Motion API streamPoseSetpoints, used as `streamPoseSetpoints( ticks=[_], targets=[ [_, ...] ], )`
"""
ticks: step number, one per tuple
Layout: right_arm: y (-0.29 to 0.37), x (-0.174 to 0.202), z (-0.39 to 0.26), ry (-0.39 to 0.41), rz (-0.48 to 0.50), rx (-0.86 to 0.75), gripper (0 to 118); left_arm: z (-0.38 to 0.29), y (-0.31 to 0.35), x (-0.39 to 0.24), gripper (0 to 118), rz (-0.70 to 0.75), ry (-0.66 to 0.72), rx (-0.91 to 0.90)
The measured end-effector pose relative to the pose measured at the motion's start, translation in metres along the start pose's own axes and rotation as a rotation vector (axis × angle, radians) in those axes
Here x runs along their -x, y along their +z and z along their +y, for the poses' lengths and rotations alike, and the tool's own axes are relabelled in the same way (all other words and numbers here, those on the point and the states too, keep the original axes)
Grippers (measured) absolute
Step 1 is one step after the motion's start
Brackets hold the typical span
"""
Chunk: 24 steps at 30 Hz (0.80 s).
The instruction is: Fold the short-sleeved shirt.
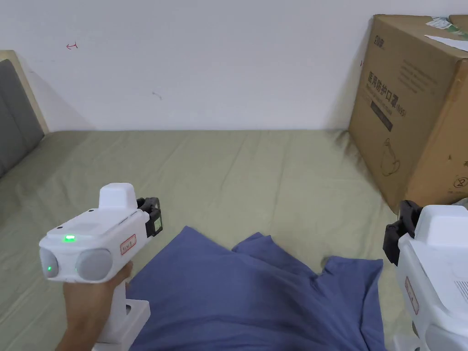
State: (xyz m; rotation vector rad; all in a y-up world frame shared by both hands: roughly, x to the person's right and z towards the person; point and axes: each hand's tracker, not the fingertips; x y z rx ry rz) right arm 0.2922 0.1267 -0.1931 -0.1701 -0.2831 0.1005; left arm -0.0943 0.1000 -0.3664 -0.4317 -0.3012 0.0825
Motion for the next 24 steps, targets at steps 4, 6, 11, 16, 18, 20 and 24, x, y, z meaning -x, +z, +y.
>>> streamPoseSetpoints(
  ticks=[4, 6, 11, 16, 18, 20, 24],
  targets=[
    [-0.025, 0.002, -0.003, 0.001, -0.004, 0.038, 0, 0.012, -0.067, 0.015, 0, -0.012, 0.023, 0.112],
    [-0.041, 0.003, -0.009, 0.0, -0.009, 0.061, 0, 0.017, -0.096, 0.012, 0, 0.0, 0.019, 0.176],
    [-0.077, -0.003, -0.023, -0.005, -0.03, 0.118, 0, 0.004, -0.194, 0.023, 0, 0.031, -0.07, 0.356],
    [-0.107, -0.011, -0.044, 0.011, -0.057, 0.173, 0, -0.025, -0.271, 0.03, 67, 0.033, -0.046, 0.569],
    [-0.115, -0.014, -0.054, 0.03, -0.062, 0.197, 0, -0.035, -0.293, 0.029, 84, 0.079, -0.049, 0.569],
    [-0.118, -0.017, -0.057, 0.042, -0.071, 0.218, 0, -0.043, -0.31, 0.031, 88, 0.091, -0.04, 0.589],
    [-0.128, -0.029, -0.075, 0.029, -0.102, 0.264, 0, -0.071, -0.349, 0.05, 83, 0.14, -0.021, 0.69]
  ],
)
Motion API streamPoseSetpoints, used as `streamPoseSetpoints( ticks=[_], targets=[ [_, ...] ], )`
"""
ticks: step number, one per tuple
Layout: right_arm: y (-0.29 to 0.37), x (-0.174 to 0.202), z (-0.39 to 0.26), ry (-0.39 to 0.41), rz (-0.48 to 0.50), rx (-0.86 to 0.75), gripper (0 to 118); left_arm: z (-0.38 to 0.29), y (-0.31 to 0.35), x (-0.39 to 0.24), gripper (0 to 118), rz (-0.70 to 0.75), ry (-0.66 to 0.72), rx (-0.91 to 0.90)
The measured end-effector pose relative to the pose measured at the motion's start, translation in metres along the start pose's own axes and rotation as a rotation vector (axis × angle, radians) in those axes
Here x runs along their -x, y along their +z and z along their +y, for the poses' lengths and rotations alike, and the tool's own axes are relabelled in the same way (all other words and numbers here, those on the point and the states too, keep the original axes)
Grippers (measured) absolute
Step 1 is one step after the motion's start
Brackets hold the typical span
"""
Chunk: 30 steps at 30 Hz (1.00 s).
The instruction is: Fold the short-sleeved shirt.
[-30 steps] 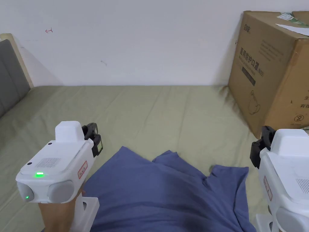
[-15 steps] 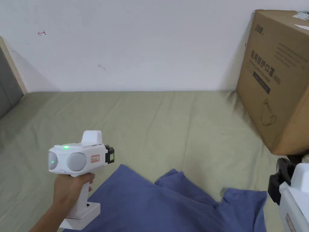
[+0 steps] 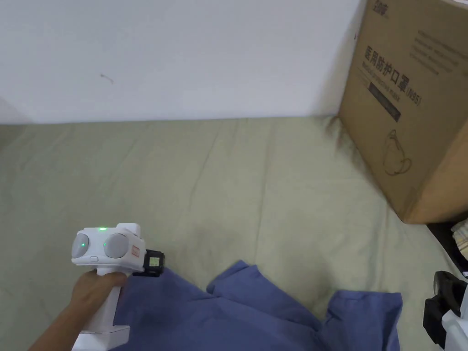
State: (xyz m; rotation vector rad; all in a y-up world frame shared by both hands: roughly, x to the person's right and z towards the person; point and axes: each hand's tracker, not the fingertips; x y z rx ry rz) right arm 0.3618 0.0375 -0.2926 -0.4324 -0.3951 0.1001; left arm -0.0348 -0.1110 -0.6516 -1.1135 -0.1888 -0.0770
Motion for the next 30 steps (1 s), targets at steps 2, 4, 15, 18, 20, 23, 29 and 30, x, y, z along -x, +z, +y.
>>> streamPoseSetpoints(
  ticks=[2, 4, 15, 18, 20, 23, 29, 30],
  targets=[
    [-0.003, -0.005, -0.005, -0.012, -0.009, 0.018, 0, -0.007, -0.006, -0.006, 72, 0.021, -0.021, 0.043],
    [-0.006, -0.008, -0.01, -0.016, -0.016, 0.052, 0, -0.014, 0.004, -0.013, 53, 0.029, -0.057, -0.042],
    [-0.037, -0.016, -0.058, -0.137, 0.091, 0.393, 72, -0.028, 0.088, -0.016, 0, -0.046, 0.019, -0.209],
    [-0.047, -0.009, -0.077, -0.141, 0.124, 0.476, 102, -0.038, 0.119, -0.013, 0, -0.062, 0.017, -0.225],
    [-0.043, 0.003, -0.075, -0.095, 0.114, 0.532, 102, -0.043, 0.136, -0.012, 0, -0.076, 0.01, -0.244],
    [-0.056, 0.011, -0.097, -0.092, 0.126, 0.625, 96, -0.051, 0.157, -0.012, 0, -0.085, 0.0, -0.263],
    [-0.075, 0.021, -0.14, -0.085, 0.154, 0.718, 60, -0.063, 0.182, -0.012, 0, -0.103, -0.006, -0.284],
    [-0.073, 0.019, -0.139, -0.123, 0.168, 0.706, 54, -0.065, 0.18, -0.013, 0, -0.099, -0.008, -0.286]
  ],
)
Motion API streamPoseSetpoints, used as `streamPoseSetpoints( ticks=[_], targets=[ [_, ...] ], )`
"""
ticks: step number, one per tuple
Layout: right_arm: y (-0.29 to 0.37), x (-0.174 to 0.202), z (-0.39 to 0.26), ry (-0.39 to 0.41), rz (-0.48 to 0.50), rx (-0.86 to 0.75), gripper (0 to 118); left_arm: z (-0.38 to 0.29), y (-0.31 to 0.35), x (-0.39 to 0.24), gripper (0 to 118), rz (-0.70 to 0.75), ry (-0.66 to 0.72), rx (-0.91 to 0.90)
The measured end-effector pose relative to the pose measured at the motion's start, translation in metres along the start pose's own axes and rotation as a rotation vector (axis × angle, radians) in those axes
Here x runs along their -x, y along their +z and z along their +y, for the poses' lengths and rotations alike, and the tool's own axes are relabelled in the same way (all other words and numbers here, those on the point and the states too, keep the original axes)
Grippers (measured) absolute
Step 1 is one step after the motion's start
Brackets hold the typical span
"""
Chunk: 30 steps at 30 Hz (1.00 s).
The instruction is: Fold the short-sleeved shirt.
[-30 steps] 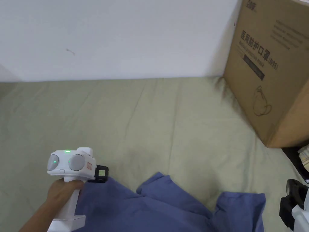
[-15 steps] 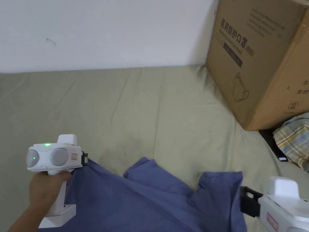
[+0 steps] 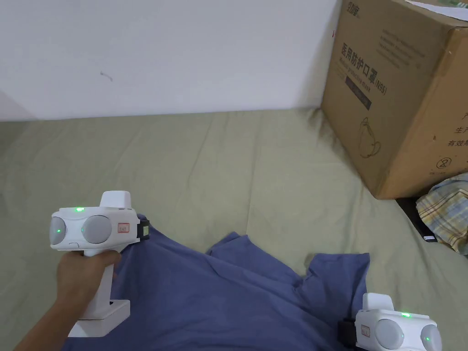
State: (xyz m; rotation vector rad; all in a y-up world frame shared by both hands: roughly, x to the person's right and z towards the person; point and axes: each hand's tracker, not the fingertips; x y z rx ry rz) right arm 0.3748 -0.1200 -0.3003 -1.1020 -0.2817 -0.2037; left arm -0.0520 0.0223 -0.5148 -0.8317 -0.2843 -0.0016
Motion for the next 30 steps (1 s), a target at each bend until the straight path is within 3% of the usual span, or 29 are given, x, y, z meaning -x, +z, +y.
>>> streamPoseSetpoints(
  ticks=[3, 7, 16, 30],
  targets=[
    [0.016, -0.006, 0.001, -0.056, 0.064, -0.028, 7, -0.003, 0.009, 0.002, 0, 0.002, 0.002, -0.006],
    [0.032, -0.008, 0.002, -0.012, 0.065, -0.068, 7, -0.005, 0.018, 0.008, 0, 0.015, 0.032, -0.016],
    [0.15, -0.002, 0.032, 0.067, 0.129, -0.399, 6, -0.012, 0.074, 0.033, 0, 0.04, 0.106, -0.097],
    [0.277, 0.055, 0.19, 0.163, 0.245, -0.811, 6, 0.095, 0.212, 0.082, 0, 0.136, 0.126, -0.407]
  ],
)
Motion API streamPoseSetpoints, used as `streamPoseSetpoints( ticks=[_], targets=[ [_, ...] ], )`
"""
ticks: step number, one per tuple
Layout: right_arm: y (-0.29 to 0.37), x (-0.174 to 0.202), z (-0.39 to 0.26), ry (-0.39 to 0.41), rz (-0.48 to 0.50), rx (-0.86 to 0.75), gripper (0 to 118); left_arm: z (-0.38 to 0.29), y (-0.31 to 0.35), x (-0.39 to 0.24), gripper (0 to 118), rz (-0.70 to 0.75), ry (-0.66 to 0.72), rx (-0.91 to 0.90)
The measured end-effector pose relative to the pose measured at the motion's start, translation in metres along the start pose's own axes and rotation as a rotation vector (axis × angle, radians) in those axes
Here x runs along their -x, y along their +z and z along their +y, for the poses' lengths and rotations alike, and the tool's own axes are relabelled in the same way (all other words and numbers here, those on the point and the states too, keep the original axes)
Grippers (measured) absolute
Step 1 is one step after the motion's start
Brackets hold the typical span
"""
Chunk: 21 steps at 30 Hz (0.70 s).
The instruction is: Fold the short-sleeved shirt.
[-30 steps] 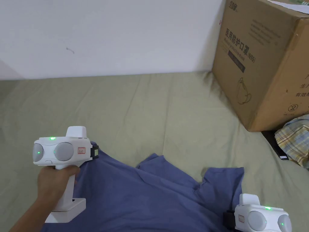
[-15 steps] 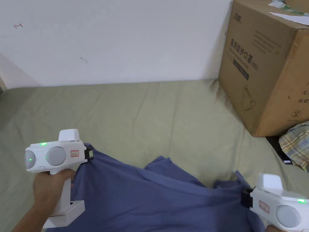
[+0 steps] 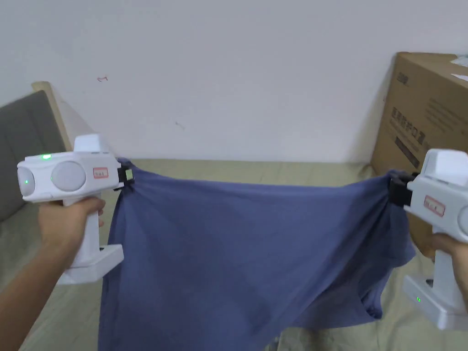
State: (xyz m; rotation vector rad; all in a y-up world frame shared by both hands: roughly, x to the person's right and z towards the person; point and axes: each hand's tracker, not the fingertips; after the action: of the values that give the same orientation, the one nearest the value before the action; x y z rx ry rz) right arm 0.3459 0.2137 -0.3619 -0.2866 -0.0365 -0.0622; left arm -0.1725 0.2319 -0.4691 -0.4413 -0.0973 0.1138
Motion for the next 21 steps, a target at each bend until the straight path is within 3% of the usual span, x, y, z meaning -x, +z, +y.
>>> streamPoseSetpoints(
  ticks=[9, 21],
  targets=[
    [-0.035, 0.026, 0.123, 0.006, 0.042, -0.192, 6, 0.107, 0.021, 0.008, 0, 0.052, 0.011, -0.184],
    [-0.08, 0.035, 0.2, 0.057, 0.049, -0.297, 6, 0.186, -0.041, 0.0, 0, 0.116, 0.007, -0.279]
  ],
)
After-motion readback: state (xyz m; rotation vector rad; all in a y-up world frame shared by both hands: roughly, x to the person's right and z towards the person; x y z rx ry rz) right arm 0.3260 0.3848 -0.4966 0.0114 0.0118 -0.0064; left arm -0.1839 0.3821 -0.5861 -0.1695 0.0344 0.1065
